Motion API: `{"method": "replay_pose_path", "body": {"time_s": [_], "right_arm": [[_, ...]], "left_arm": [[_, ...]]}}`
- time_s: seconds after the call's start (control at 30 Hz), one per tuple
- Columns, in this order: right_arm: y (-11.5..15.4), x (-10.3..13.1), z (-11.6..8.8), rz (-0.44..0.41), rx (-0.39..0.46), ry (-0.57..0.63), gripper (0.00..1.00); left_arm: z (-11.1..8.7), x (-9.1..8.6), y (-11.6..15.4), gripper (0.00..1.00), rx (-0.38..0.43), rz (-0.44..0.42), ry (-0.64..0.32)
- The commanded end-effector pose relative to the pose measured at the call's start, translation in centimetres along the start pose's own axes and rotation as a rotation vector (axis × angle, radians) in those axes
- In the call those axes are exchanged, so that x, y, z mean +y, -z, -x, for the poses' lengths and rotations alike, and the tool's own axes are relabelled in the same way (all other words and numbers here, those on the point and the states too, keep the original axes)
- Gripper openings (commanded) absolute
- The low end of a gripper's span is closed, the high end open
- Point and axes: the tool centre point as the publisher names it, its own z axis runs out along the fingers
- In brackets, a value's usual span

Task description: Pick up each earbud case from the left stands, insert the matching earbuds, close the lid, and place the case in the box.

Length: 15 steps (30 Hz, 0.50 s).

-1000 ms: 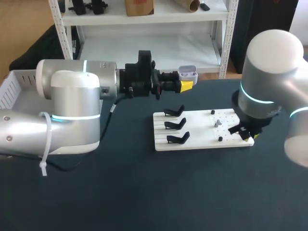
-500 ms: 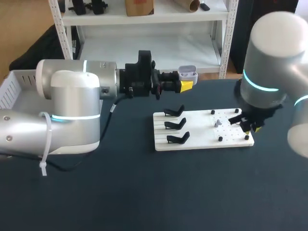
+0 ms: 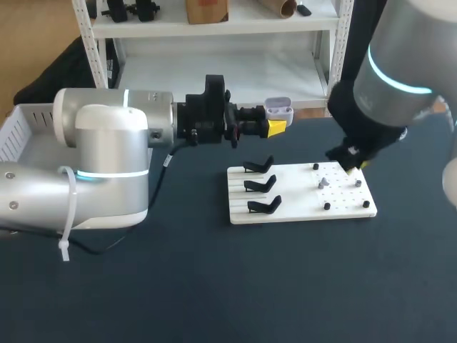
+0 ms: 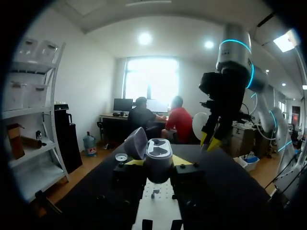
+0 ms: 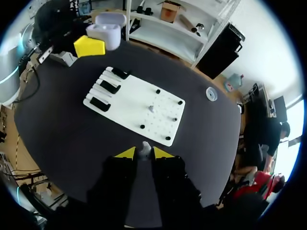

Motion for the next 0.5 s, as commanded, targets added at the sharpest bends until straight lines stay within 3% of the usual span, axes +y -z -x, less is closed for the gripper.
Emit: {"method": "replay_pose_path", "body": {"time_s": [0.03,0.1,0.5], "right_arm": [[2.62,0.68,1.49,0.001,-0.01,0.034,0.0],[3.24,0.88,2.22,0.015,-0.03,0.068,0.0],[3.24,0.88,2.22,0.015,-0.03,0.068,0.0]], "left_arm": [[-0.07,-0.16,-0.04,0.0,-0.003,0.007,-0.001],[-0.07,-0.16,-0.04,0.0,-0.003,0.007,-0.001],[-0.07,-0.16,-0.04,0.0,-0.003,0.007,-0.001]]}}
